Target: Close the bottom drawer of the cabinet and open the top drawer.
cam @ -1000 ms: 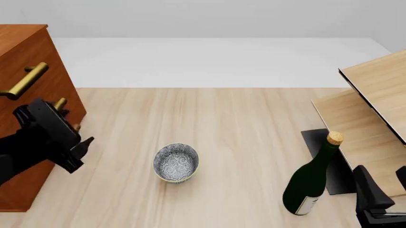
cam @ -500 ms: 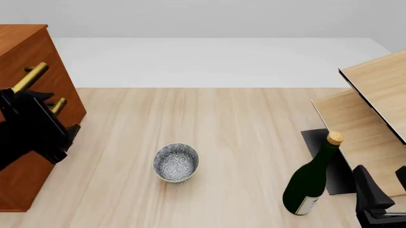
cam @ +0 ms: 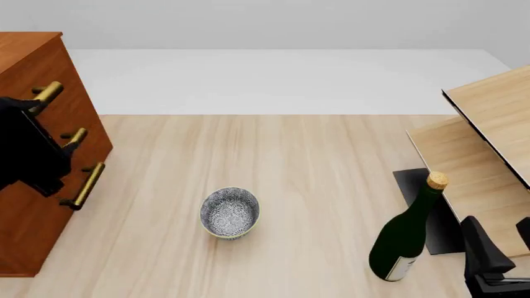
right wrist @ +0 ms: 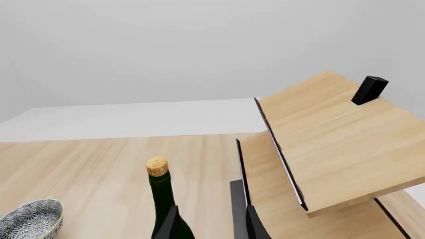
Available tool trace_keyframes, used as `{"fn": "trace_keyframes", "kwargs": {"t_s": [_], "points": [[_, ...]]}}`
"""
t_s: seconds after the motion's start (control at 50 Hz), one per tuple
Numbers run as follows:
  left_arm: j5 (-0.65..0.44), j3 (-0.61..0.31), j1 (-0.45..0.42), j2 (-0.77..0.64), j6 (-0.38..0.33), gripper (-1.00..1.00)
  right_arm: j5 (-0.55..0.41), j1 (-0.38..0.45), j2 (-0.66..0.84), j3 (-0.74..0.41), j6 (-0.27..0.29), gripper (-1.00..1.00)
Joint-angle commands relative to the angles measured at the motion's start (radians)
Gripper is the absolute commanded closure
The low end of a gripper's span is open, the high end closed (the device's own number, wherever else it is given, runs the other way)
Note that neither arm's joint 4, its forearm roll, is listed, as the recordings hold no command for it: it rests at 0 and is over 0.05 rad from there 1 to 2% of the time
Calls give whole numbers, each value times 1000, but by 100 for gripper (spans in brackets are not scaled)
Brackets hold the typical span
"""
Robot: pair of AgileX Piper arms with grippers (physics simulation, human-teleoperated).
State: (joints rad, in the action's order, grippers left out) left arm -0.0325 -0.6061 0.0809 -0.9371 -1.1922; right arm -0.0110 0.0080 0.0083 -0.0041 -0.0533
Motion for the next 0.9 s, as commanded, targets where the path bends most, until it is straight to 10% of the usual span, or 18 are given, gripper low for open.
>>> {"fn": "trace_keyframes", "kwargs": {"t_s": [0.02,0.9], "points": [[-4,-25,46,-1,-19,-100,0,1,1,0,-2,-100],[187,36,196,-75,-173,-100,5,-4,7,-1,-5,-100]]}}
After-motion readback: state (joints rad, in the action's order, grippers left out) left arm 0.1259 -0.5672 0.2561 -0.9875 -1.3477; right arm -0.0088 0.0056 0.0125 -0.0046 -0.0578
